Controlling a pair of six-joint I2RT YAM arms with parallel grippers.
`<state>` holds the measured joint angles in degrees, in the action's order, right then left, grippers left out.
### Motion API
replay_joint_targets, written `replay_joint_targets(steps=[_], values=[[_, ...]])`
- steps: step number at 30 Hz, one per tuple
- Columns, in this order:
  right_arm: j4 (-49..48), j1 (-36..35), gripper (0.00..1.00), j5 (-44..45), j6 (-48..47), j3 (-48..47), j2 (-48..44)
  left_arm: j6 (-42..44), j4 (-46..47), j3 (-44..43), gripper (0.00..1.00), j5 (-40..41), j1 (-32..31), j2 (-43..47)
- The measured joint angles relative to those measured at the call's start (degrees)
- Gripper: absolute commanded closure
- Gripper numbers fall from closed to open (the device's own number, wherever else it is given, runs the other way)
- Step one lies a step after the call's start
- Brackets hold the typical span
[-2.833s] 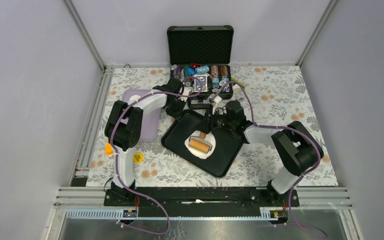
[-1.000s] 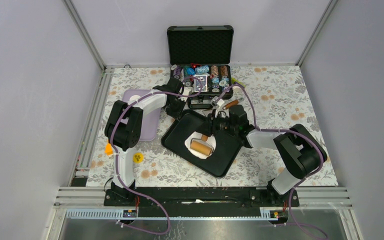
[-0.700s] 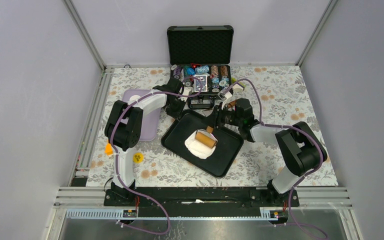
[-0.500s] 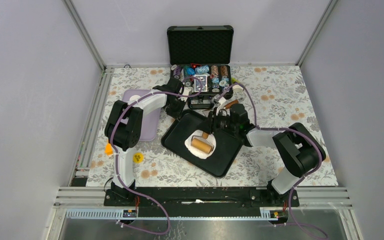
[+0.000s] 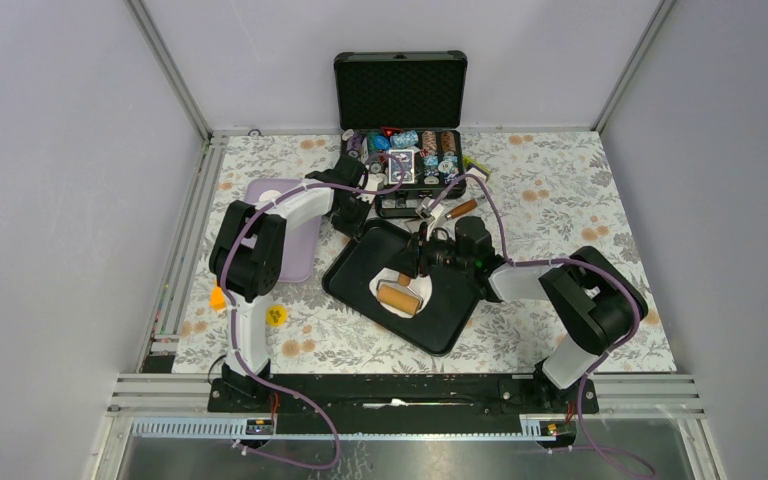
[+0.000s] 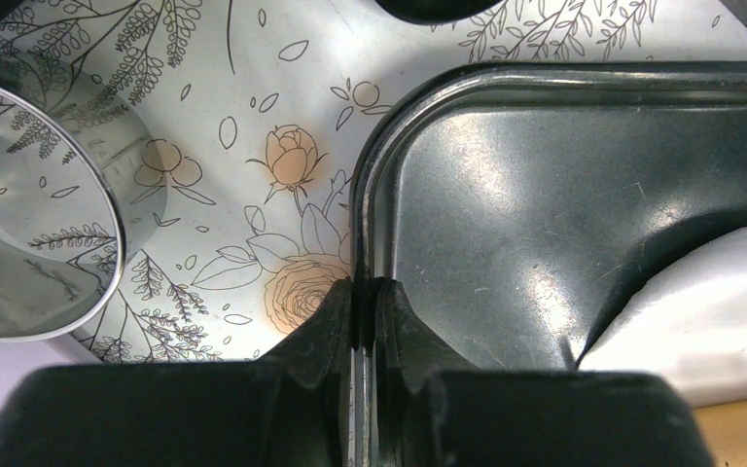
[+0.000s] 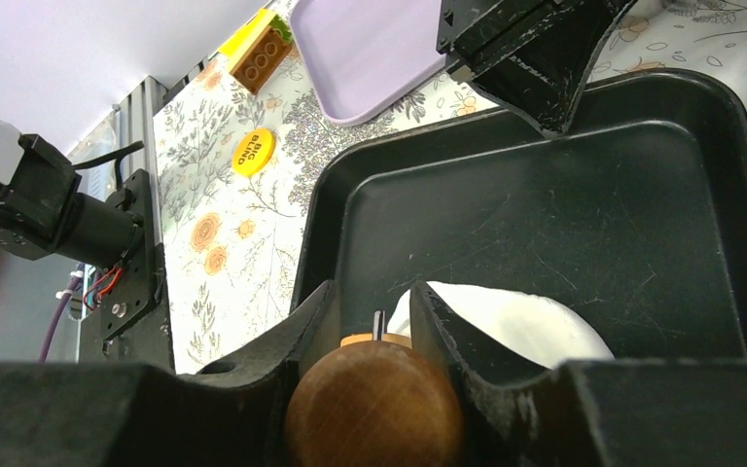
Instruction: Roll out the dumpling wrappers from the dough
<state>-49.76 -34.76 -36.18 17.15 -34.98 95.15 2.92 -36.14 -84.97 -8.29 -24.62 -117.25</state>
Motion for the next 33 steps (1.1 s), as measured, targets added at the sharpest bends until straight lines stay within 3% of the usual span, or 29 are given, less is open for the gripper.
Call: replay_joint_targets(steps=[13,19,25,33], values=[[-1.68,-0.48,1.00,-2.36,1.01,0.61,0.15,0.00,0.00,0.00,1.00,0.00,0.00,0.00],[4.52,-0.31,1.00,-3.19,1.97,-2.16,0.02,0.00,0.00,0.00,1.00,0.00,0.00,0.00],[12.57,6.19,1.00,-1.73,-0.48,-7.39,0.42,0.00,-0.02,-0.02,1.00,0.00,0.00,0.00],[12.70,6.78,1.00,-1.42,-2.43,-7.67,0.68,-0.02,-0.02,-0.02,1.00,0.00,0.00,0.00]])
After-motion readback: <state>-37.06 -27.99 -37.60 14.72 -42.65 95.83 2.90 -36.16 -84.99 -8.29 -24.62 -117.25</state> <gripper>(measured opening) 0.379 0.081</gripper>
